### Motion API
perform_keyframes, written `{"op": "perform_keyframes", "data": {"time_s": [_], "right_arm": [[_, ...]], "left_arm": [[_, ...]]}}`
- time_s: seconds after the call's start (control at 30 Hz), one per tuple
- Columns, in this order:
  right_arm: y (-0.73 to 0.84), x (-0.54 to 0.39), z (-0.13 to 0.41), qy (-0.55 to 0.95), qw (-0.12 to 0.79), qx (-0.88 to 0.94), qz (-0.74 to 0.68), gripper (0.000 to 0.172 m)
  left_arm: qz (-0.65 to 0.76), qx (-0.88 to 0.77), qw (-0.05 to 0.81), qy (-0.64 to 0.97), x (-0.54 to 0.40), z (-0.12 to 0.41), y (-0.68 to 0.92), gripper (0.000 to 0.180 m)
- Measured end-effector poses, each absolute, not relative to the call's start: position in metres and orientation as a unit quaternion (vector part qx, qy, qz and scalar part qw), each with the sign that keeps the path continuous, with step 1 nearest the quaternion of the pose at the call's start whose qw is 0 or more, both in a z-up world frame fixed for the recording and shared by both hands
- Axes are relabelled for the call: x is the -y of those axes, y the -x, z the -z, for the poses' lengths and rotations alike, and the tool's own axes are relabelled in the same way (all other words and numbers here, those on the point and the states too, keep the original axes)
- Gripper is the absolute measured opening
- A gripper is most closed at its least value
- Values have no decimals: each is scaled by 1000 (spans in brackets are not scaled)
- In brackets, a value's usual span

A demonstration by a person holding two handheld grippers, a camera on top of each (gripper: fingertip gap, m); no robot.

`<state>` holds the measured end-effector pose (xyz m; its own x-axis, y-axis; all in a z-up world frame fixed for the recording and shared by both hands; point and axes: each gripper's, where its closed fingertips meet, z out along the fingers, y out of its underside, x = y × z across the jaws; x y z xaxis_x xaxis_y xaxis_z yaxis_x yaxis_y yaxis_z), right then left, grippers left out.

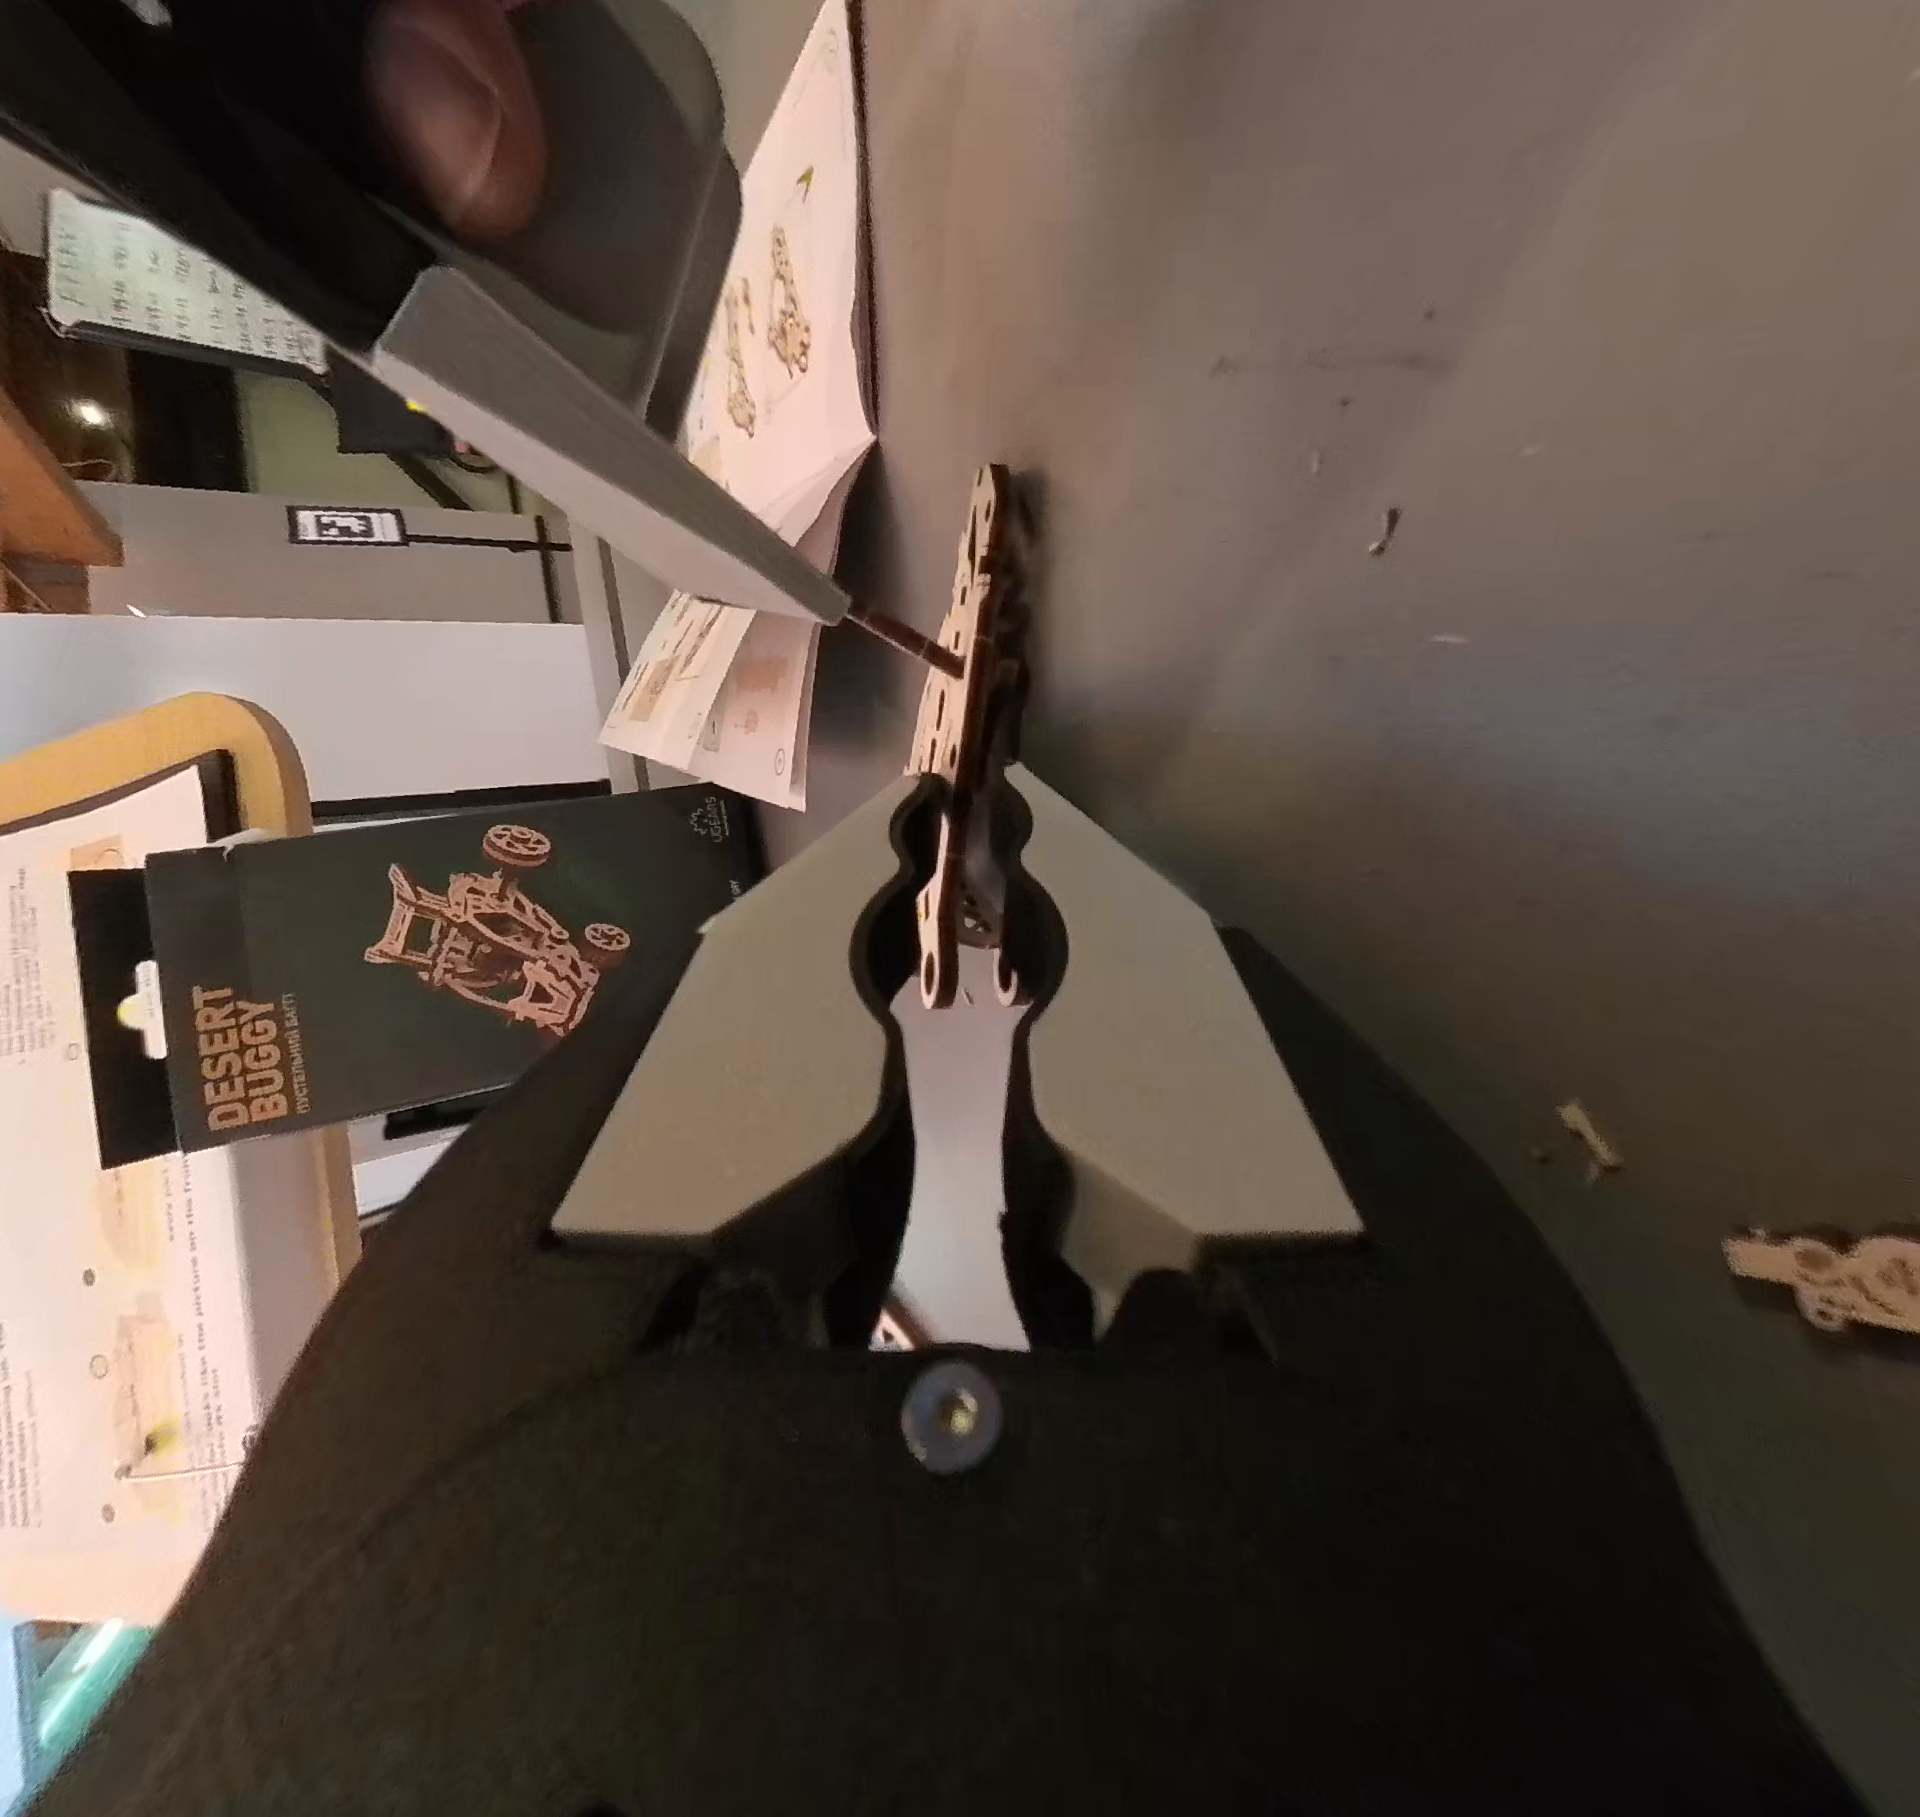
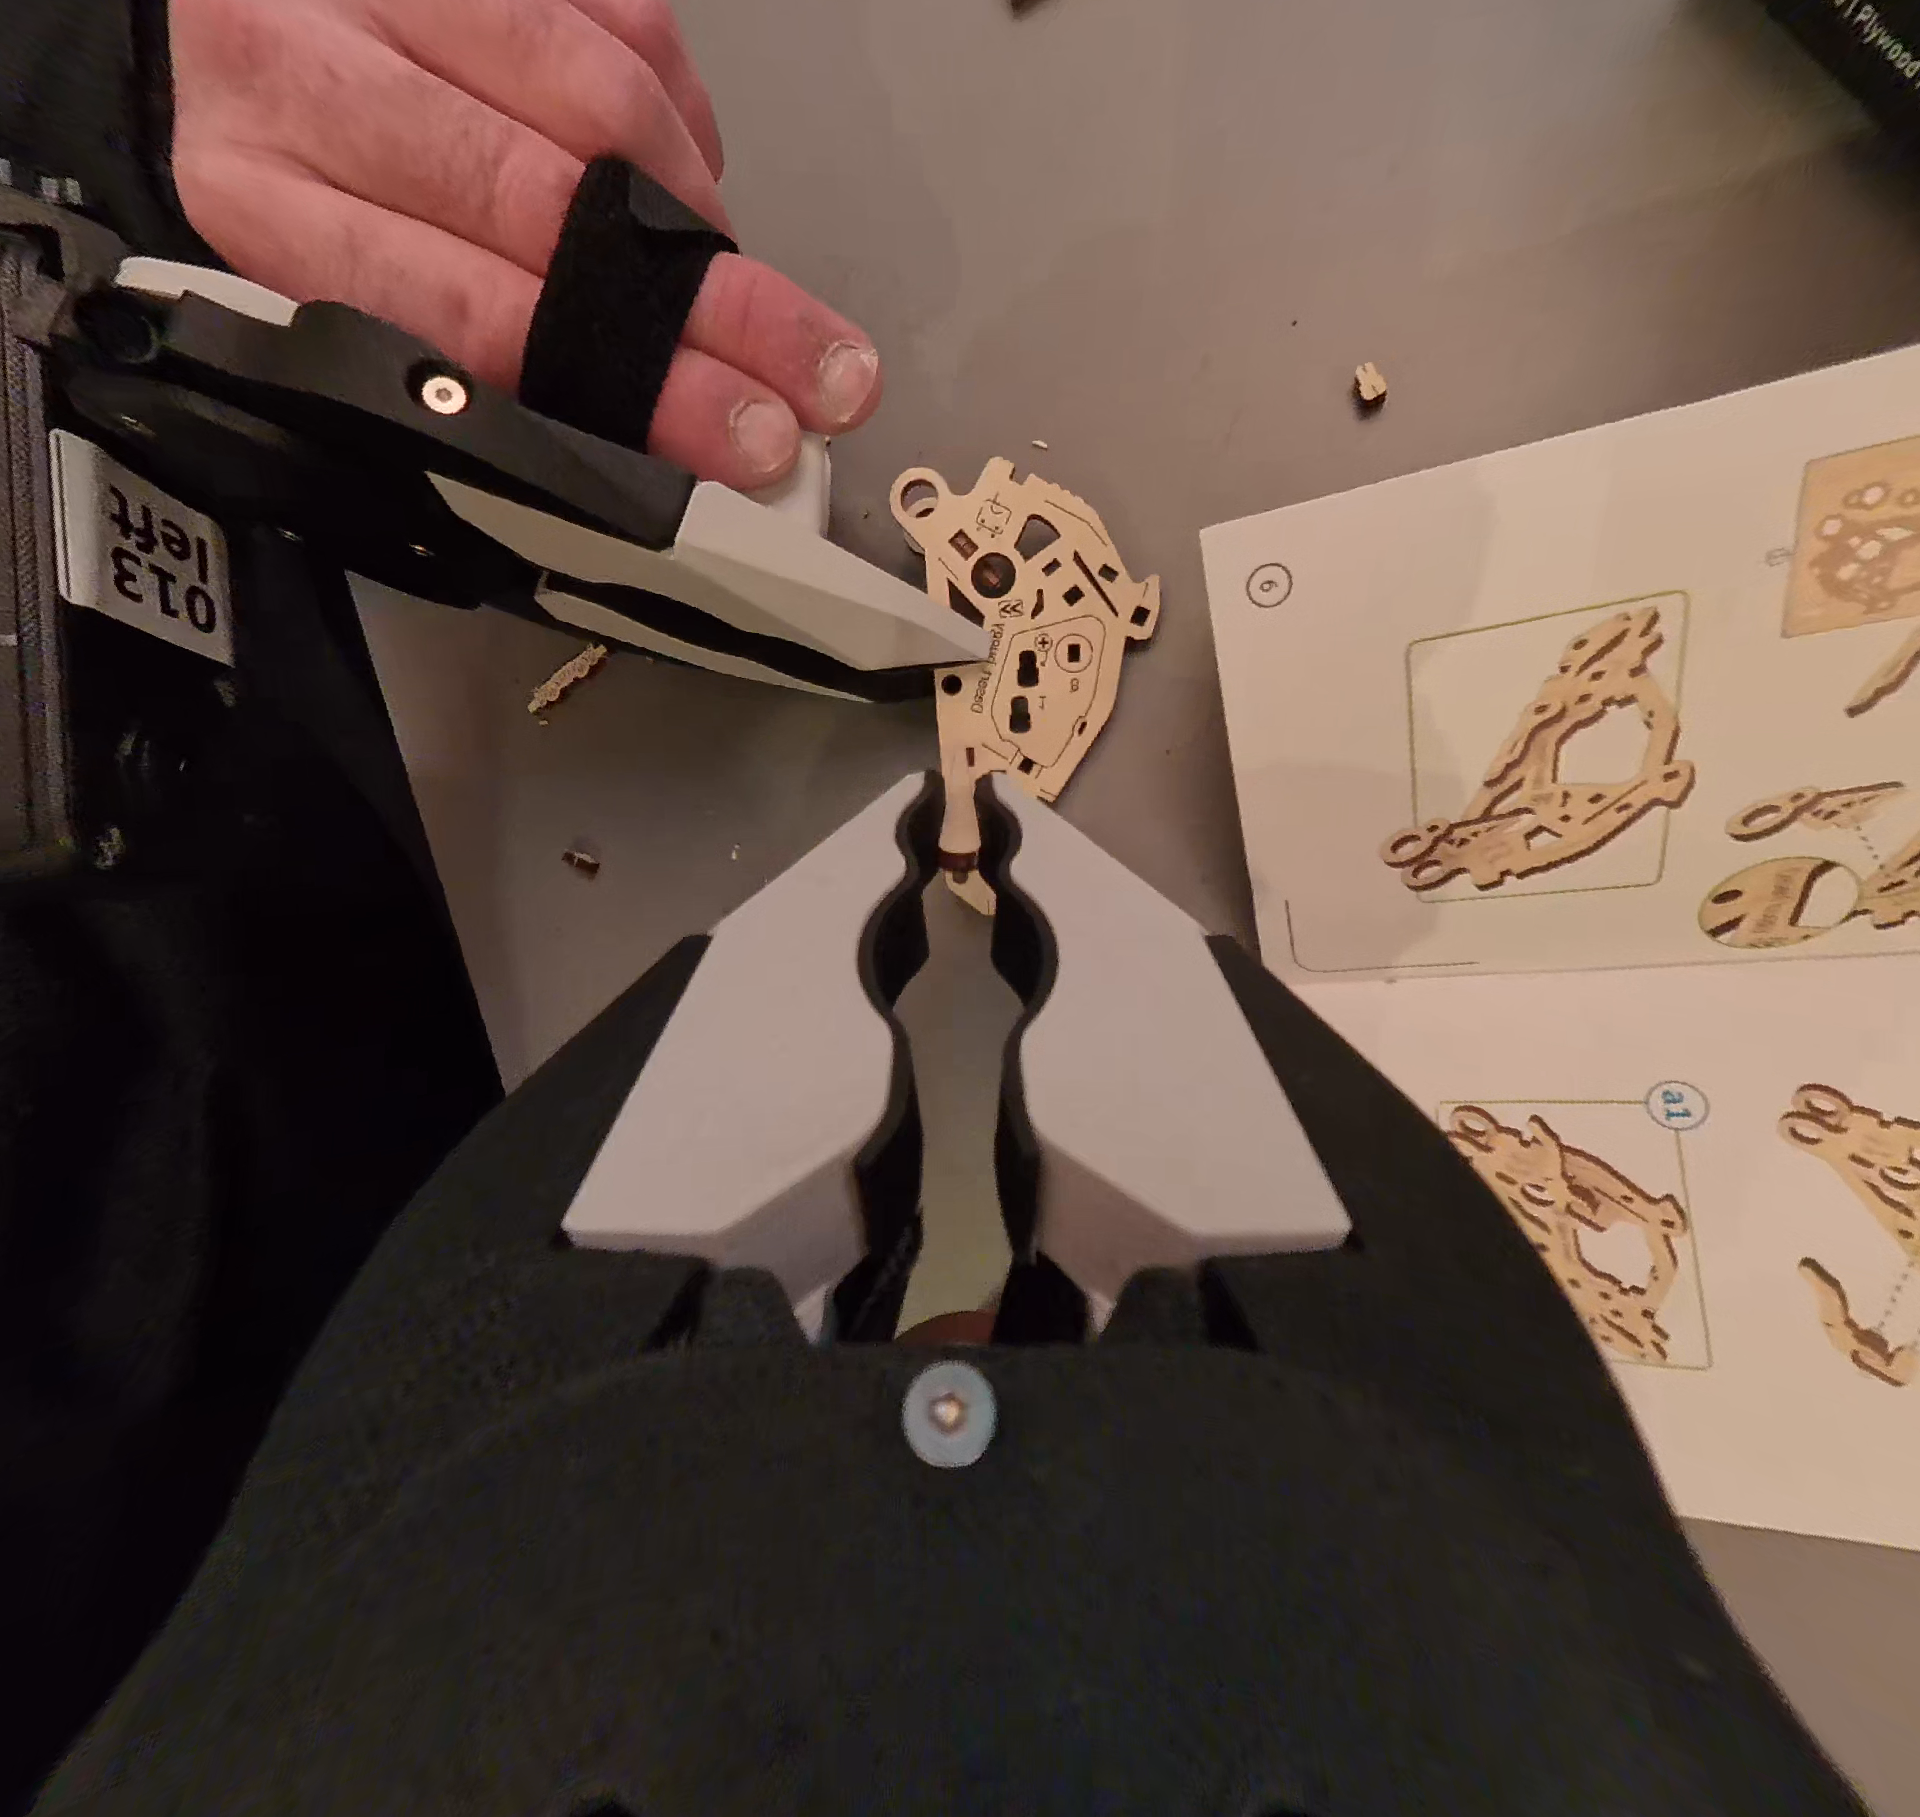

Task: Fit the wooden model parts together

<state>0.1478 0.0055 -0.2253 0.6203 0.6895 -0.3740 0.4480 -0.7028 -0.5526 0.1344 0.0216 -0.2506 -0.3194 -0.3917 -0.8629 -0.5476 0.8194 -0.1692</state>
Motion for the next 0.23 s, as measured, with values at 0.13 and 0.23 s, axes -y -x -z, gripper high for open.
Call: {"op": "perform_keyframes", "data": {"time_s": [0.13, 0.23], "right_arm": [[-151, -6, 226, 878, 197, 346, -265, 3], [-152, -5, 226, 879, 180, 362, -254, 3]], "left_arm": [[-77, -808, 512, 281, -21, 251, -136, 7], [-75, -808, 513, 280, -20, 251, -137, 7]]}}
